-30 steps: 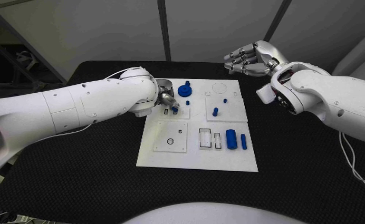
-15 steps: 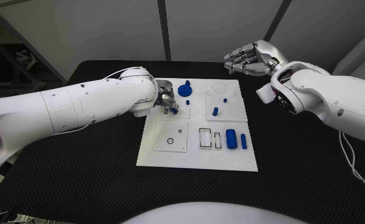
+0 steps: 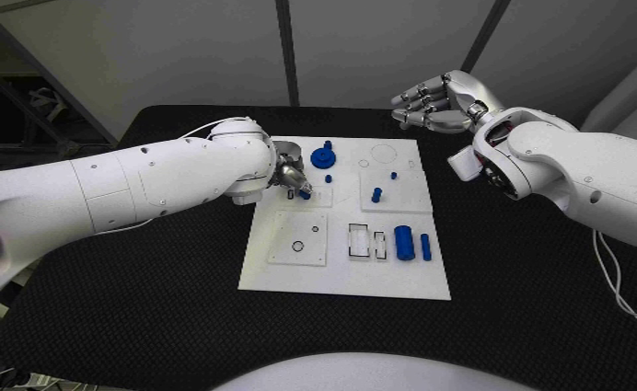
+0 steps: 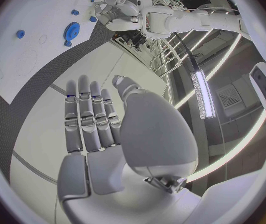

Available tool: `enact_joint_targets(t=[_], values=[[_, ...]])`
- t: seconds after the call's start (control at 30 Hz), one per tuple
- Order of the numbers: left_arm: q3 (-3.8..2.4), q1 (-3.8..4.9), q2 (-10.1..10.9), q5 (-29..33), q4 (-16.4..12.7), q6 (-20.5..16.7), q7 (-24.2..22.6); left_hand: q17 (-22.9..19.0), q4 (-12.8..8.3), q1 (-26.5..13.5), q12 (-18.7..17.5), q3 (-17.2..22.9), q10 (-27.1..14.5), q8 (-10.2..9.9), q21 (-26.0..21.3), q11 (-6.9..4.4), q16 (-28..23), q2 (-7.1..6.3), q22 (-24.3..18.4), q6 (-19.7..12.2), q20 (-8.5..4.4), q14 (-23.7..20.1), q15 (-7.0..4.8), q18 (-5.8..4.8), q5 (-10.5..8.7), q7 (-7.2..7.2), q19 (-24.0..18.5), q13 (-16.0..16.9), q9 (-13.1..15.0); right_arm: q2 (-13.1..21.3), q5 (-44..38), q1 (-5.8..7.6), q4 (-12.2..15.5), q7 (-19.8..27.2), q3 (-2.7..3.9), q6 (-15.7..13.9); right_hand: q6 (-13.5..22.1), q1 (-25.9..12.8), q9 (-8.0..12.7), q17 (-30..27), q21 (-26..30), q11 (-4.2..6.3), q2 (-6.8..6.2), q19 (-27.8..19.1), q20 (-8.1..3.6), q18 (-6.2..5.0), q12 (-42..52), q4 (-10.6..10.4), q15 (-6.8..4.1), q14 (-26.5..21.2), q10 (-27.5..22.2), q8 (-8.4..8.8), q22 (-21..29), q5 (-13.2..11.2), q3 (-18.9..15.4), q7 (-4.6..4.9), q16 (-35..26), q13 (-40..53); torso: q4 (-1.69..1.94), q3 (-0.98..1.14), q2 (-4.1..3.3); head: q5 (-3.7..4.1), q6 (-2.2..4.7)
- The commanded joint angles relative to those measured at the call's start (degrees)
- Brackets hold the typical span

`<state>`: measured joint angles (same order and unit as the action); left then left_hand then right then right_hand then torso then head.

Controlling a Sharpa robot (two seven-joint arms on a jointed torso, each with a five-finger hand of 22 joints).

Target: Assemble the parts on the task board

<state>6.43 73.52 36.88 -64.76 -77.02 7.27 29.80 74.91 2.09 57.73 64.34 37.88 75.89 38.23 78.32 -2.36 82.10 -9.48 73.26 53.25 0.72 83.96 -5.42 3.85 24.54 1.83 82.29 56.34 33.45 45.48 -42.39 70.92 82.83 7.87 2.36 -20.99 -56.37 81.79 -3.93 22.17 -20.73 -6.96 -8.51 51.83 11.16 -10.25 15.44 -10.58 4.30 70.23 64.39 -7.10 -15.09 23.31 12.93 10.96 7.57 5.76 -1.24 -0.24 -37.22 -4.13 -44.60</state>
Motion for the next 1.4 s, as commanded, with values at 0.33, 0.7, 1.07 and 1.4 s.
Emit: enact_joint_targets(t=[0.33,0.7,1.07,1.4], values=[[0.26,-0.26,0.12,-0.72,0.03,2.6,0.67,3.5,-2.39,-2.9,1.31,0.94,0.84,0.14,0.27,-0.24,-0.27,1.32,0.39,0.74,-0.04,3.21,-0.32,-0.12,0.16,-0.44,0.61,1.07,-0.75,-0.05,-0.06,0.09,0.01,0.23,0.04,0.4,0.13,-0.32,0.01,-0.09,0.36,-0.27,-0.32,0.28,0.23,-0.15,-0.39,-0.13,0.22,0.08,0.08,0.33,0.08,0.25,0.22,0.35,-0.3,-0.09,-0.09,0.05,-0.06,0.0,-0.04],[0.25,-0.26,0.05,-0.72,0.09,2.94,0.69,3.55,0.6,-6.24,2.12,-2.91,1.19,-0.37,0.38,-0.3,-0.26,2.15,0.84,1.8,-0.09,3.23,-0.37,-0.2,0.18,-0.55,0.83,1.91,-1.86,-0.08,-0.06,0.09,-0.03,0.21,0.04,0.42,0.15,-0.36,0.01,-0.1,0.41,-0.29,-0.33,0.27,0.25,-0.15,-0.41,-0.14,0.24,0.05,0.04,0.34,0.11,0.27,0.22,0.36,-0.35,-0.12,-0.06,0.04,0.01,0.03,-0.1],[0.25,-0.26,-0.08,-0.72,0.28,2.05,0.66,3.59,1.78,-7.47,2.5,-4.67,1.39,-0.56,0.45,-0.34,-0.25,2.49,1.1,2.35,-0.13,3.25,-0.41,-0.24,0.16,-0.61,0.97,2.3,-2.43,0.01,-0.06,0.09,-0.02,0.07,0.04,0.57,0.26,-0.32,-0.01,-0.2,0.91,-0.33,-0.34,0.38,0.32,-0.18,-0.54,-0.01,0.27,0.07,-0.03,0.41,0.41,2.84,0.65,0.42,-0.82,-0.47,-0.02,0.02,-0.03,0.18,0.04],[0.25,-0.26,-0.31,-0.7,0.63,1.25,0.63,3.6,2.46,-8.08,2.77,-6.07,1.56,-0.64,0.47,-0.37,-0.26,2.62,1.23,2.69,-0.16,3.25,-0.43,-0.26,0.13,-0.65,1.03,2.59,-2.76,-0.02,-0.06,0.09,-0.07,0.03,0.04,0.64,0.28,-0.44,-0.01,-0.21,0.98,-0.36,-0.43,0.41,0.33,-0.18,-0.56,-0.04,0.3,0.07,-0.05,0.42,0.45,2.98,0.62,0.44,-0.88,-0.52,-0.07,0.01,-0.03,0.23,0.04]])
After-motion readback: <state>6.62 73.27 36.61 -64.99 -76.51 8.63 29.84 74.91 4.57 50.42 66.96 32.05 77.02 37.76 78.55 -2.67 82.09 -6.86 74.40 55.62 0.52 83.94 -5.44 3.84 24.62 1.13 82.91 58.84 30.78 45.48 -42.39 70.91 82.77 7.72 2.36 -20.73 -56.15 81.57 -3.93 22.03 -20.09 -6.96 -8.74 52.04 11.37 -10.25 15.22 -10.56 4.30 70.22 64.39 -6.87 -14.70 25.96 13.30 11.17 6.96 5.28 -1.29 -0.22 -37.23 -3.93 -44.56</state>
